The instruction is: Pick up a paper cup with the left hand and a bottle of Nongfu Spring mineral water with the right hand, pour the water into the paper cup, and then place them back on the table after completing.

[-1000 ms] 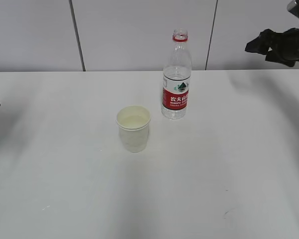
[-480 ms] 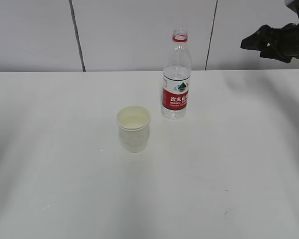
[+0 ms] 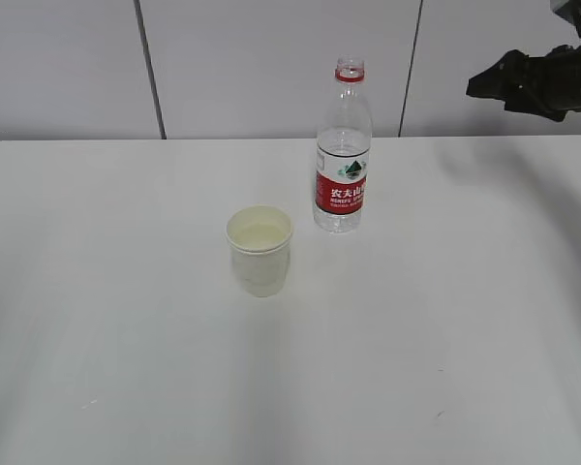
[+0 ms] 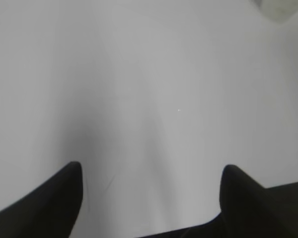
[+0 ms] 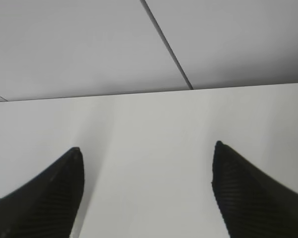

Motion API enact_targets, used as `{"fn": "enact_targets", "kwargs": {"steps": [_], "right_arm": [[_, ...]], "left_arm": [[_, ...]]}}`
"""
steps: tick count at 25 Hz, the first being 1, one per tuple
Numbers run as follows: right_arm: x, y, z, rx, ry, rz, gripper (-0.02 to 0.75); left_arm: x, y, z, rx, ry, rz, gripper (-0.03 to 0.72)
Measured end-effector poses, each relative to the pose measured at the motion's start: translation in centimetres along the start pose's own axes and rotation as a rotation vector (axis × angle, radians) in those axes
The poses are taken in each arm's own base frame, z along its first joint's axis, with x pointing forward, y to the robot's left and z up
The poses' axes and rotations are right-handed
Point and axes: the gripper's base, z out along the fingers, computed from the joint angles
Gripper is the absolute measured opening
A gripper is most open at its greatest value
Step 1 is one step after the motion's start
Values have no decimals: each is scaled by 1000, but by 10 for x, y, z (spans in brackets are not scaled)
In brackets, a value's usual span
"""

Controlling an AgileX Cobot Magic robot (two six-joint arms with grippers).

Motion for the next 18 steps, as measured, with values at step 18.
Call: {"fn": "enact_targets", "kwargs": {"steps": [18], "right_arm": [[1, 3, 0, -30, 13, -28, 592]], "left_arm": [[53, -9, -46, -31, -300, -146, 522]]}}
